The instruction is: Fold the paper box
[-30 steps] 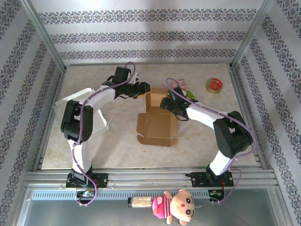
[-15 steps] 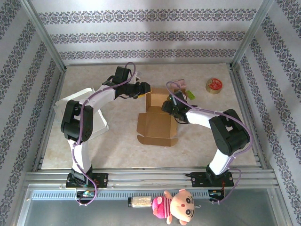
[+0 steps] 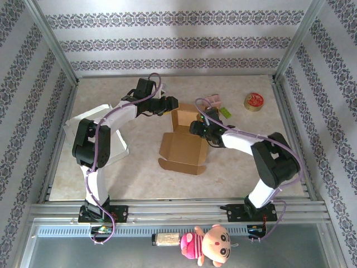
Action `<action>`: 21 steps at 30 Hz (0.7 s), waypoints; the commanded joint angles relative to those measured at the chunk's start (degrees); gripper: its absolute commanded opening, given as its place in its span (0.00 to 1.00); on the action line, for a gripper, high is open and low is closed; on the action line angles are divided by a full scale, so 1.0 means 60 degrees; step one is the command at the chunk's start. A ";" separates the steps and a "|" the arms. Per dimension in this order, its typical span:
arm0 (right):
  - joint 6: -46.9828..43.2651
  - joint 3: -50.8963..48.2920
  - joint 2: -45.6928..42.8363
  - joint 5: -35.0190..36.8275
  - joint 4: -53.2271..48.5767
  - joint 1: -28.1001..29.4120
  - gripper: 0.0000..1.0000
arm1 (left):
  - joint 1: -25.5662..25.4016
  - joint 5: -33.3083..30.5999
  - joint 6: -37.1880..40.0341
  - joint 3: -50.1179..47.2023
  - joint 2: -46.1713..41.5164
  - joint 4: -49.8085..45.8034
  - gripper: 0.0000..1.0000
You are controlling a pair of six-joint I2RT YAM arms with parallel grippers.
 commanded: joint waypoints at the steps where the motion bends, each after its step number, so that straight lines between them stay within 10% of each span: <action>1: -0.1646 -0.0214 -0.1532 -0.0673 -0.0436 0.0261 0.74 | -0.0287 0.0061 0.0229 0.0143 -0.0122 -0.0568 0.56; 15: -0.2035 -0.1105 -0.4032 0.2796 -0.2212 -0.0572 0.88 | -0.0374 -0.0112 0.0264 0.0358 -0.0308 -0.0830 0.56; 21: -0.2348 -0.0400 -0.2303 0.2216 -0.1611 -0.1060 0.68 | -0.0400 -0.0251 0.0276 0.0359 -0.0621 -0.0825 0.69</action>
